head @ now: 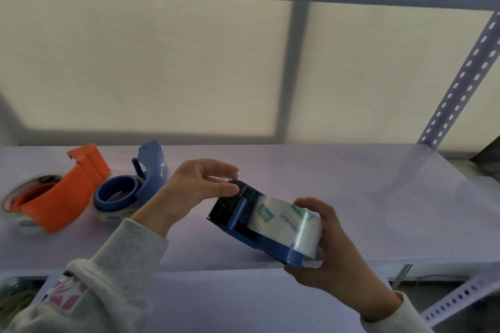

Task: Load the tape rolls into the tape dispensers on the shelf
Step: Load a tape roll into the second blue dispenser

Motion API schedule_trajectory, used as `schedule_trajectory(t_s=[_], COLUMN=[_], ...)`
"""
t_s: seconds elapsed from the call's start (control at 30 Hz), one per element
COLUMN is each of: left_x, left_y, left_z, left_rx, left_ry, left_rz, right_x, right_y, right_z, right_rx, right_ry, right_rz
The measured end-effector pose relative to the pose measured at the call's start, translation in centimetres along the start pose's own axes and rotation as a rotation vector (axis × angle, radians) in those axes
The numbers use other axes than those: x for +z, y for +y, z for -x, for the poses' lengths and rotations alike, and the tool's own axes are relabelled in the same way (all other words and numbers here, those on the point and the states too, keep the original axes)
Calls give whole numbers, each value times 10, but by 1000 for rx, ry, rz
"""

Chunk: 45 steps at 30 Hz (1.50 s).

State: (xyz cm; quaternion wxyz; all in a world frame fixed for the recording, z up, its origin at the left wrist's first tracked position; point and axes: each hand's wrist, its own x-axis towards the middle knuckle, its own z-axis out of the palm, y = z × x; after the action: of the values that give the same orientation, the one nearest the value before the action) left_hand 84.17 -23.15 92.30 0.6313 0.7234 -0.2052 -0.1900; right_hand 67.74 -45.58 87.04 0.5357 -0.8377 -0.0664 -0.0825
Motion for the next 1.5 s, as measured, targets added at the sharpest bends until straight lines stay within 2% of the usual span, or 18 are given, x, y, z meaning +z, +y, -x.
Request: schedule_trajectory(t_s=[0.13,0.5,0.63,0.8,0.87,0.97,1.07,1.13,1.23,1.27,1.33,1.37,1.4,1.5], left_x=[-4,-2,-7,-9,-7,-1,0,2,6,9,19,22,23,19], left_y=[-6,-13,-14,-14,-14,-14,-14,-16,-21,-22,-17,-13,-10,-13], left_z=[-1,-5,-8,-12,-12,-12,-13,-13,-16,-16,-11,-11,-11,-16], left_rx=[-21,46,58,50,34,-4,-29,-67,-177,-189,-160,-177,-199,-132], left_ry=[-46,-11,-61,-101,-122,-141,-186,-283,-419,-495,-528,-512,-415,76], left_rz=[92,205,346,419,456,513,574,616,804,887,961,950,901,650], right_x=[4,3,0,-5,-10,-14,-12,-9,-2,2,8,10,10,5], right_y=[5,7,10,7,3,-3,-4,-6,-9,-8,-3,-2,-3,-15], right_z=[1,-5,-6,-10,-10,-7,-6,-7,-7,-7,-7,-8,-10,-15], right_rx=[4,8,2,58,94,129,114,97,78,79,95,92,83,46], right_ry=[46,117,177,88,7,-85,-9,56,75,82,104,123,162,303], right_rz=[-30,-46,-104,-129,-242,-572,-648,-640,-727,-788,-905,-928,-897,-562])
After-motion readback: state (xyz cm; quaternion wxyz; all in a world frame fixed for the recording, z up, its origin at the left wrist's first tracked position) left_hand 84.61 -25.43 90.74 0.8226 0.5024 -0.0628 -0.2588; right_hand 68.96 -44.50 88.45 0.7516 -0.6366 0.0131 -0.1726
